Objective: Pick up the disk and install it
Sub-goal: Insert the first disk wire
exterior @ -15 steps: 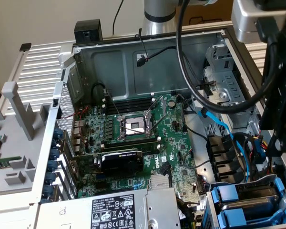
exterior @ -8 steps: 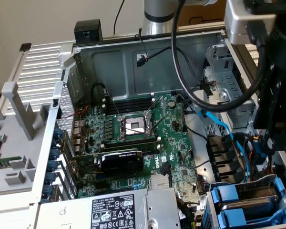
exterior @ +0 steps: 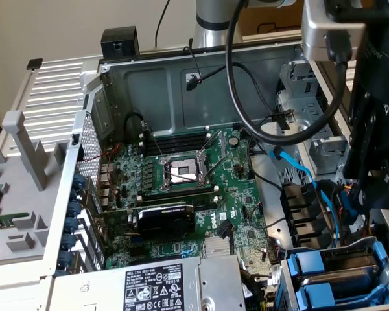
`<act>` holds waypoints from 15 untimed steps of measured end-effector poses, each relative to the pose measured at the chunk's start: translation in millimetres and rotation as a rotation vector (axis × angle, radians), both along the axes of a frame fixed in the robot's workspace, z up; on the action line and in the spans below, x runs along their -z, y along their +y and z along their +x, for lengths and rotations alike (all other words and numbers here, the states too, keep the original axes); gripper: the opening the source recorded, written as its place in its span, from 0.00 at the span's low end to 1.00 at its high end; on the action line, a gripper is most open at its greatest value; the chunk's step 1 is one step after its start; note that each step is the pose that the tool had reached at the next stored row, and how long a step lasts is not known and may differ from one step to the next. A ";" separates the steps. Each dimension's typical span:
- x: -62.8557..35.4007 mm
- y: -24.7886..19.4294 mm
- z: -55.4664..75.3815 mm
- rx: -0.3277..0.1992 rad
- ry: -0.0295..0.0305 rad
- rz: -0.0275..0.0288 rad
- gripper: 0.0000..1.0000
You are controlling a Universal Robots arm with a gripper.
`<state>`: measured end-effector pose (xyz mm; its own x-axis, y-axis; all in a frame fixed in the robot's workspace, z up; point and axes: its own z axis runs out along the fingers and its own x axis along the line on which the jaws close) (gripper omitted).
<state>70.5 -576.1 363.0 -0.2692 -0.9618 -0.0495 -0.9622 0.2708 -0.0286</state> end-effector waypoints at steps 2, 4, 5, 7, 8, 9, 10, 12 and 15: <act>1.0 0.1 -1.0 0.015 0.0000 0.0003 0.45; 1.5 0.1 -2.5 0.028 0.0000 0.0004 0.45; 1.8 0.1 -3.0 0.035 -0.0001 0.0004 0.45; 2.2 0.1 -3.9 0.054 0.0000 0.0003 0.45; 2.3 0.1 -4.0 0.064 0.0000 0.0007 0.45; 2.4 0.1 -4.0 0.073 0.0000 0.0010 0.45; 2.8 0.2 -4.5 0.083 0.0000 0.0017 0.45; 3.4 0.2 -5.7 0.099 0.0000 0.0023 0.45; 3.7 0.1 -5.9 0.113 0.0000 0.0023 0.45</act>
